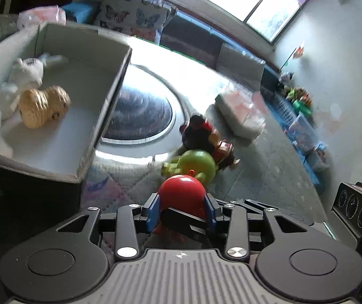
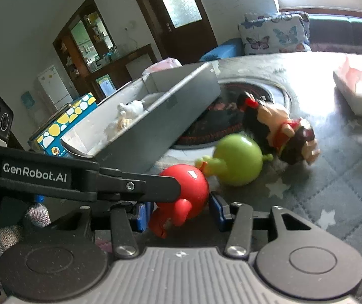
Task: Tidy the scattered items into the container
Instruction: 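Carry the red toy with the left gripper over the white box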
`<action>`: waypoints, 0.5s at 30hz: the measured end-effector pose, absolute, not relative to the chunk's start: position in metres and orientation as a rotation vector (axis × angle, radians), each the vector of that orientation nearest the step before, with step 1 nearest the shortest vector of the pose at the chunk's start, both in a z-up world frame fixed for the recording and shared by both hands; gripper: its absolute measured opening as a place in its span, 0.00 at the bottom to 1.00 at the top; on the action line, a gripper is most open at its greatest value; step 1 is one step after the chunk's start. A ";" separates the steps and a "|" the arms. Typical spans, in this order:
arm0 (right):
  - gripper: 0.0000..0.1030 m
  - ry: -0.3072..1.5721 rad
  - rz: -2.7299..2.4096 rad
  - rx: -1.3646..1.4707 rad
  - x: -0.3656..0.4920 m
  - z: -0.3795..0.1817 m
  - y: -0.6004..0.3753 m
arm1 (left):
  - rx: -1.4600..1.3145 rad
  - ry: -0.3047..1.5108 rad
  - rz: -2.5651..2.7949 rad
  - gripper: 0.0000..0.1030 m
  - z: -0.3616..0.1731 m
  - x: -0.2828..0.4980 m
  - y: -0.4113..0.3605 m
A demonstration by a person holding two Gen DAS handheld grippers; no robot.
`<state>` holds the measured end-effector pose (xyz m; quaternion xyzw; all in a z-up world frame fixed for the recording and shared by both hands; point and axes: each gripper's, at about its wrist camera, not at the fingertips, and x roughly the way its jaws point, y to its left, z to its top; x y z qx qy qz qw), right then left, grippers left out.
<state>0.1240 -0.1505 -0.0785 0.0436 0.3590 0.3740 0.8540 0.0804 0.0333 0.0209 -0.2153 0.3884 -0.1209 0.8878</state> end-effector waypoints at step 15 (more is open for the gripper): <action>0.46 0.604 0.967 -0.055 0.154 -0.007 -0.040 | -0.526 0.622 -0.083 0.38 0.078 0.078 0.135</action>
